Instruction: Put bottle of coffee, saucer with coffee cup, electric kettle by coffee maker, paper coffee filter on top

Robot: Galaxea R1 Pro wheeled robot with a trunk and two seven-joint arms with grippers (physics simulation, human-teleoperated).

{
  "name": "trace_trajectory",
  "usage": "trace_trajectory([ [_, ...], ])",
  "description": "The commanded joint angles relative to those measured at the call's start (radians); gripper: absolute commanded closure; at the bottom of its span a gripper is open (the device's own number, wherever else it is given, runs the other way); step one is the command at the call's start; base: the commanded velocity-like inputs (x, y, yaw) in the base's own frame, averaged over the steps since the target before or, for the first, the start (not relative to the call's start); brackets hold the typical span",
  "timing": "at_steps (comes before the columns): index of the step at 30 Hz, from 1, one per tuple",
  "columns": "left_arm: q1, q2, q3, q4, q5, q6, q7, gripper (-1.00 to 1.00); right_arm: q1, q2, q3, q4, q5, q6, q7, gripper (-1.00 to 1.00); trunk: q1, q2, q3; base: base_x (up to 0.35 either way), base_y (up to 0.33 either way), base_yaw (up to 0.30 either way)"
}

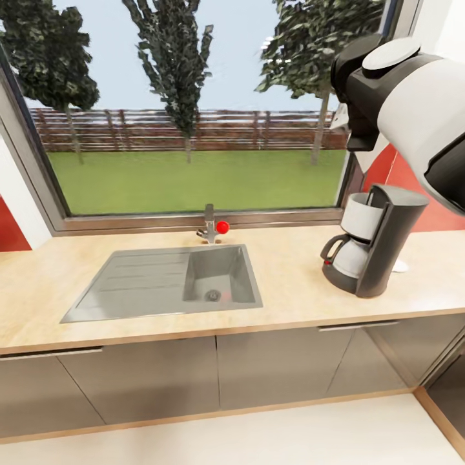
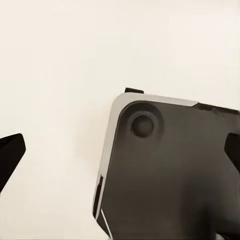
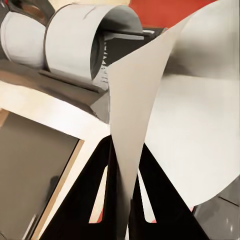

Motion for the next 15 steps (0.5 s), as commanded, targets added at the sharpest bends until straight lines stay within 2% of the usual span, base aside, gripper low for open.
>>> trace_trajectory([
  [1, 0.000, 0.000, 0.007, 0.000, 0.007, 0.000, -0.010, -1.00, -0.001, 0.000, -0.008, 0.000, 0.007, 0.012, 0.004, 1.00, 0.001, -0.001, -0.001, 0.322, 0.000, 0.000],
  [4, 0.000, 0.000, 0.007, 0.002, 0.008, 0.000, -0.010, -1.00, 0.000, -0.001, -0.008, 0.000, -0.003, 0.011, 0.003, 1.00, 0.001, -0.001, -0.001, 0.328, 0.000, 0.000],
  [8, 0.001, 0.000, 0.008, 0.004, 0.008, 0.000, -0.010, -1.00, 0.000, -0.002, -0.009, 0.000, -0.050, 0.011, 0.003, 1.00, 0.001, -0.001, -0.001, 0.335, 0.000, 0.000],
  [13, 0.000, 0.000, 0.008, 0.008, 0.008, 0.000, -0.010, -1.00, 0.000, -0.007, -0.008, 0.000, -0.064, 0.010, 0.002, 1.00, 0.001, -0.001, -0.001, 0.320, 0.000, 0.000],
  [15, 0.000, 0.000, 0.008, 0.013, 0.006, 0.000, -0.010, -1.00, 0.000, -0.008, -0.007, 0.000, -0.066, 0.009, 0.002, 1.00, 0.001, -0.001, -0.001, 0.143, 0.000, 0.000],
])
